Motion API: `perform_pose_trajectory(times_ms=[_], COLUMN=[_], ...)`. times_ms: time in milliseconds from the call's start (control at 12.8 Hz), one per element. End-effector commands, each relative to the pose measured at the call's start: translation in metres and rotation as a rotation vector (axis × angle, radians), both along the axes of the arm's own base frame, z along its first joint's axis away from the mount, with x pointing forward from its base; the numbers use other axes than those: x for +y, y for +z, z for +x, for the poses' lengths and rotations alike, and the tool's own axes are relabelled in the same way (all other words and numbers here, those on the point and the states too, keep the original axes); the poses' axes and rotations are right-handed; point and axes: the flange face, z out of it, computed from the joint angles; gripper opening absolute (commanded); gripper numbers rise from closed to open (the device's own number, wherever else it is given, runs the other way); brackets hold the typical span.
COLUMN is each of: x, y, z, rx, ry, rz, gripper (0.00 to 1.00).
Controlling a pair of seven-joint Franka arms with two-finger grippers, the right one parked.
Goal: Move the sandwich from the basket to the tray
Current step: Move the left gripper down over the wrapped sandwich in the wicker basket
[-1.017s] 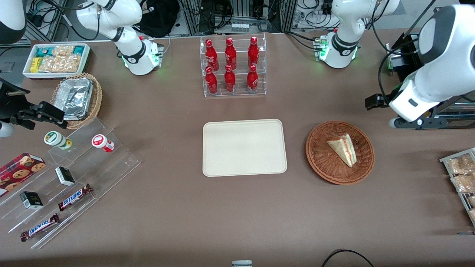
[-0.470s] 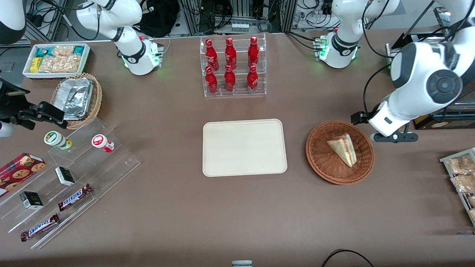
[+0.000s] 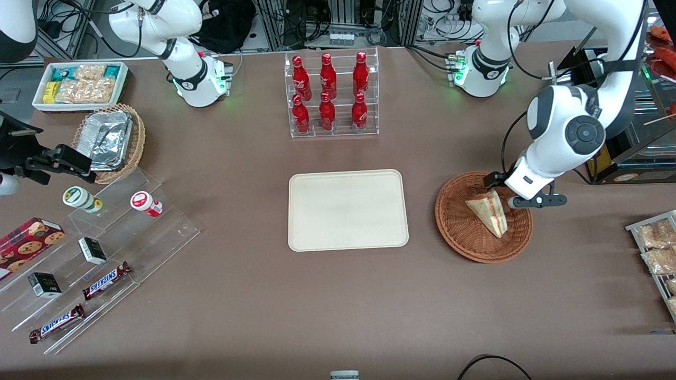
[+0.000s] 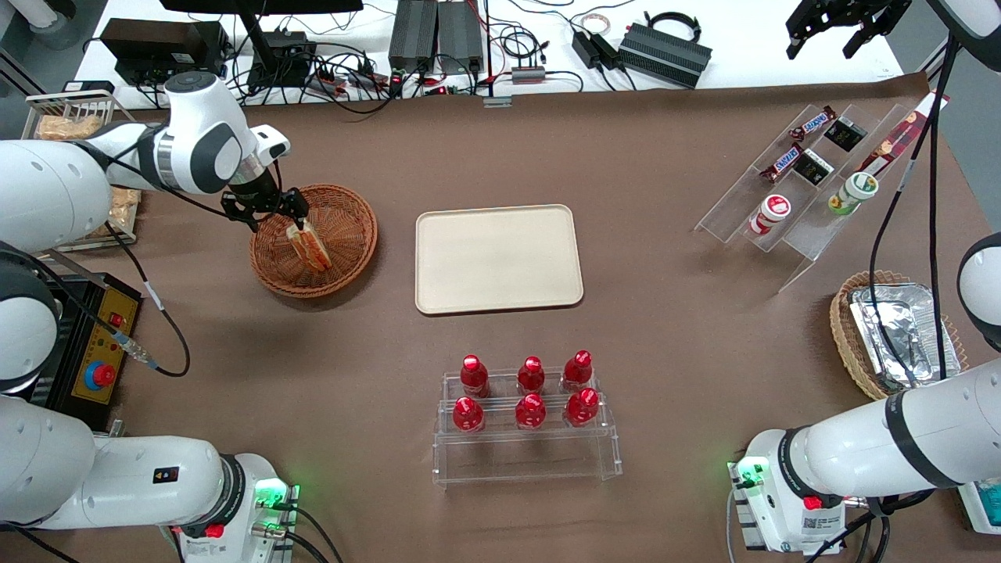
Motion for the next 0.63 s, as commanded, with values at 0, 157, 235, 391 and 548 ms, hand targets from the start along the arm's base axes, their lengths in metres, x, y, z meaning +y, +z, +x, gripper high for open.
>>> perform_pose_trajectory(times_ms=[0, 157, 235, 391, 548], x=[-0.006, -0.017, -0.019, -0.020, -0.021], y=[-0.010, -0.017, -0.021, -0.031, -0.036], z=[0.004, 0.005, 0.006, 0.011, 0.013], rx=[-0.027, -0.046, -0.049, -0.069, -0.075], ry=[0.168, 0.302, 0.371, 0.502, 0.595], rz=[0.006, 0.012, 0.015, 0.013, 0.012], gripper=[1.00, 1.00, 1.00, 1.00, 1.00])
